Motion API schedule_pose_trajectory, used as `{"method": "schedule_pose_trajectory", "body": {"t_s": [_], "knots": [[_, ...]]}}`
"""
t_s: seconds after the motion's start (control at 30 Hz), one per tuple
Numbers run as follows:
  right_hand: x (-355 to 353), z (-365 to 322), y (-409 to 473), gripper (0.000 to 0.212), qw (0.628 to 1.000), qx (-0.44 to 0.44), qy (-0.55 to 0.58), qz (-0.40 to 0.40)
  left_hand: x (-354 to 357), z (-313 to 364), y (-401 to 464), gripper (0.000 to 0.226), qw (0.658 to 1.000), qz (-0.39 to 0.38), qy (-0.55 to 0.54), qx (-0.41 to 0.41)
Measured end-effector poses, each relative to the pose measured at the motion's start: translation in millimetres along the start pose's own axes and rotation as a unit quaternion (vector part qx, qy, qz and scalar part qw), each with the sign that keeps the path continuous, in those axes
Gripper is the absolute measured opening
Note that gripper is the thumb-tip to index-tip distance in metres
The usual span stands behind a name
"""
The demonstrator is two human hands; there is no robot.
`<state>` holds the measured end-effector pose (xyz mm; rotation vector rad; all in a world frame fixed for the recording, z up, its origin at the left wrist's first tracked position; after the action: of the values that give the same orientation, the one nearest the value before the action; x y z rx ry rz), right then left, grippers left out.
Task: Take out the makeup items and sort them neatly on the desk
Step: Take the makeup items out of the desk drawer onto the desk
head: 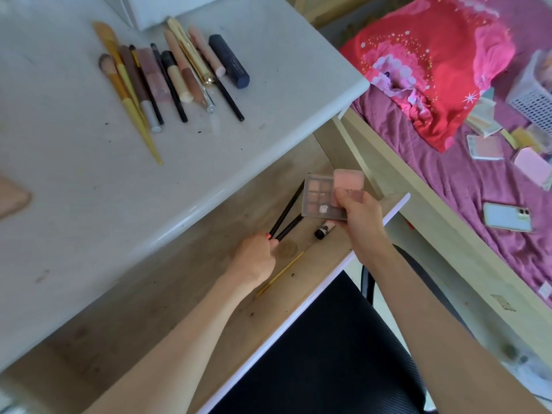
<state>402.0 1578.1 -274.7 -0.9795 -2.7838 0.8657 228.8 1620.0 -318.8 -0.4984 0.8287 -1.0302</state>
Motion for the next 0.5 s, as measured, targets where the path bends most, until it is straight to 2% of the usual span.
{"method": "schedule_pose_trajectory", "body": {"t_s": [0.1, 0.2, 0.4, 0.5], "knots": [[4.9, -3.1, -29.9, 0.027, 0.999, 0.01, 0.038, -0.013, -2.8, -3.9, -32.8, 0.039, 0.999, -0.033, -0.017, 0.005], [11.8, -8.5, -60.2, 0.027, 0.997, 0.013, 0.067, -0.035, -5.6, -13.8, -65.1, 0.025, 0.999, -0.036, -0.037, 0.012], [46.7, -28.9, -115.5, 0.017, 0.989, -0.012, 0.116, -0.094, -28.6, -40.3, -128.6, 0.024, 0.996, 0.051, -0.053, 0.06], [74.8, -38.0, -142.8, 0.024, 0.981, -0.012, 0.147, -0.129, -46.3, -58.5, -165.0, 0.025, 0.989, 0.103, -0.079, 0.076]]}}
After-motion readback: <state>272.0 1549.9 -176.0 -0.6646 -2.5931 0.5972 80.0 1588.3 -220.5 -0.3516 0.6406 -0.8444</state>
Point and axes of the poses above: each hand's wrist, its own y-axis towards the middle knuckle, its own x-axis out of the palm, z = x × y, the point moved 3 cm from there along y, towards the middle knuckle, and after that the axes turned 11 degrees about -z, right-handed, at the moved point
